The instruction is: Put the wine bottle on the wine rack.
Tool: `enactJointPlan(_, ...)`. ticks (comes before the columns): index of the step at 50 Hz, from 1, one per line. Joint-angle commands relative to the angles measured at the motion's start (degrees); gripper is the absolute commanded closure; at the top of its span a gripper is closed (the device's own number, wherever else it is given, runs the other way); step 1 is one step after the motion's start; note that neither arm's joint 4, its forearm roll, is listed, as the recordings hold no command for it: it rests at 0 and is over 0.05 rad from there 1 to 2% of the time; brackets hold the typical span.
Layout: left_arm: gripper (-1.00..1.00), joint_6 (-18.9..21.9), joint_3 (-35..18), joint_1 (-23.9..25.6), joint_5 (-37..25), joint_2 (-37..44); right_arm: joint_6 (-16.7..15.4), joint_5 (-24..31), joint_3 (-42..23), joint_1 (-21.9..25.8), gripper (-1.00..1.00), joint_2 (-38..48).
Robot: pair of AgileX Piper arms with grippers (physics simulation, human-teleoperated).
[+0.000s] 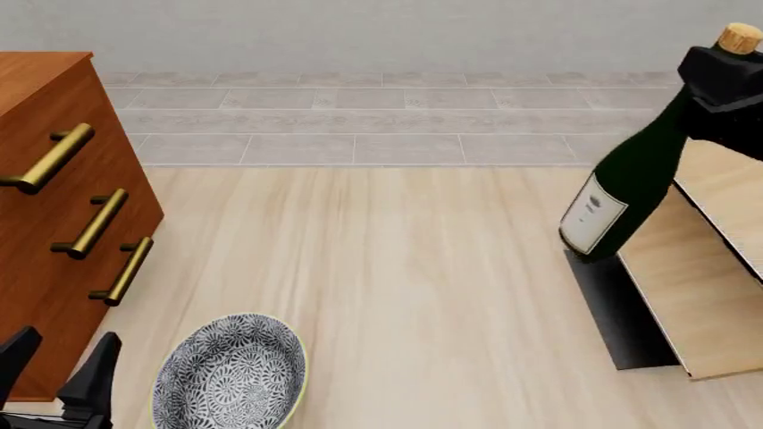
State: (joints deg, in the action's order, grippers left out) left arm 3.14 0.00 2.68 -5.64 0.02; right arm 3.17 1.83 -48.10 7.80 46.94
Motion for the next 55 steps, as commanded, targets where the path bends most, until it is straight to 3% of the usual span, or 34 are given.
enactJointPlan(1,-1.0,-0.29,0.0,0.1,-0.14,0.0,0.82,2.74,-3.14,-2.48,1.0,-0.98)
enactJointPlan(13,-1.0,-0.32,0.0,-0.11,-0.08,0.0,1.59,7.38,-7.46,-5.01,1.0,-1.91)
enactJointPlan(24,-1.0,-0.22,0.0,-0.12,0.08,0.0,0.43,10.2,-10.96,-7.74,1.0,-1.37)
enactJointPlan(41,-1.0,-0.36,0.0,-0.6,0.39,0.02,0.15,11.59,-14.44,-11.5,1.0,0.24)
enactJointPlan(55,-1.0,-0.4,0.0,-0.25,0.18,0.03,2.27,11.99,-14.51,-15.04,1.0,0.38)
